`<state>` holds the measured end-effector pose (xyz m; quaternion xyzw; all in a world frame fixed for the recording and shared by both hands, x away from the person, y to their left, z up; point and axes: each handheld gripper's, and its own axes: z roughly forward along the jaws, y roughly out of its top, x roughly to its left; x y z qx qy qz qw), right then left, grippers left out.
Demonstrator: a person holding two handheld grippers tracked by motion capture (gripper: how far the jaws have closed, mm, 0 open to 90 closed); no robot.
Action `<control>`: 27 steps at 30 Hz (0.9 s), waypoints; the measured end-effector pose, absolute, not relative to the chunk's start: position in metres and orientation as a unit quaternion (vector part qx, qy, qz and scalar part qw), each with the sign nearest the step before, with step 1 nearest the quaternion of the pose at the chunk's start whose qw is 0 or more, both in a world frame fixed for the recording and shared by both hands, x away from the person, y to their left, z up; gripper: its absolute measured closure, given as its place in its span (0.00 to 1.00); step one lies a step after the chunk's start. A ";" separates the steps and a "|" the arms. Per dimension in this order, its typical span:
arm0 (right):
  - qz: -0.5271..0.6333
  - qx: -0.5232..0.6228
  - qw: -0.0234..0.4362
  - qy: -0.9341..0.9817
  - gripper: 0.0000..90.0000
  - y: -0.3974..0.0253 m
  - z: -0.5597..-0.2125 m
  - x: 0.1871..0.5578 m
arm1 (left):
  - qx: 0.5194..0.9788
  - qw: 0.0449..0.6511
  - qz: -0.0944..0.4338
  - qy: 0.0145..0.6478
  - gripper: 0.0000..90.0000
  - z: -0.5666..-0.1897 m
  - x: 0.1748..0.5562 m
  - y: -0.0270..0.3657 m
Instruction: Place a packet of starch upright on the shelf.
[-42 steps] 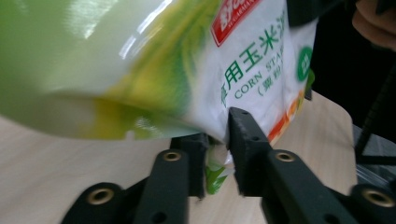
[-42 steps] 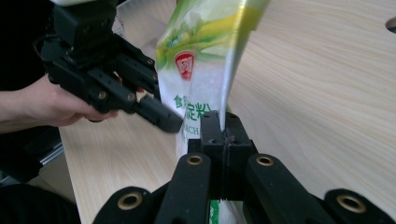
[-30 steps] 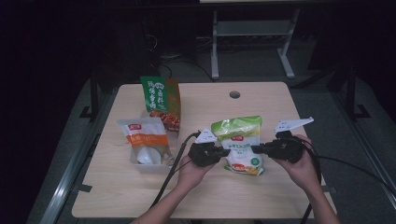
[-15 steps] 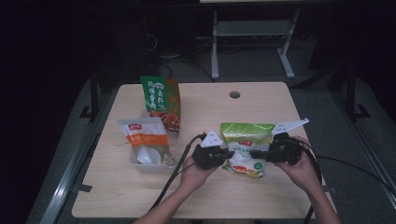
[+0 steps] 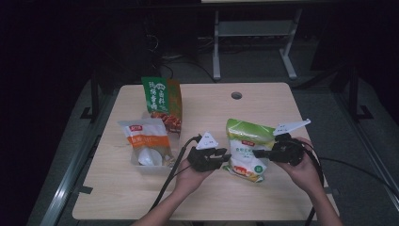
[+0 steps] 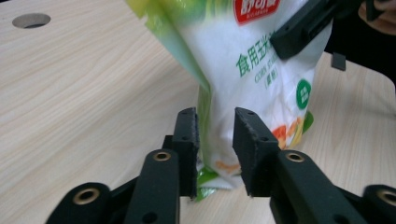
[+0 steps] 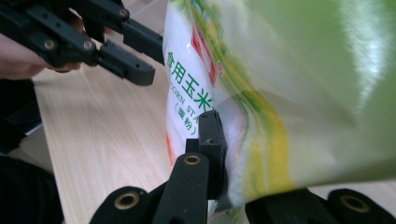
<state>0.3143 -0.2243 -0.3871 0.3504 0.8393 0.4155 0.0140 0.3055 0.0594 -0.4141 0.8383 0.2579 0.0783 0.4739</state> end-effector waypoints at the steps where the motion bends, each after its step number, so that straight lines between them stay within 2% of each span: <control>1: 0.417 0.352 0.012 0.838 0.99 -0.224 -0.387 0.314 | 0.839 0.473 0.082 0.257 0.74 -0.415 0.304 0.061; 11: 0.415 0.351 0.018 0.839 1.00 -0.217 -0.375 0.317 | 0.849 0.466 0.092 0.232 0.58 -0.419 0.285 0.079; 27: 0.412 0.344 0.029 0.844 1.00 -0.193 -0.344 0.331 | 0.853 0.467 0.084 0.218 0.44 -0.425 0.253 0.113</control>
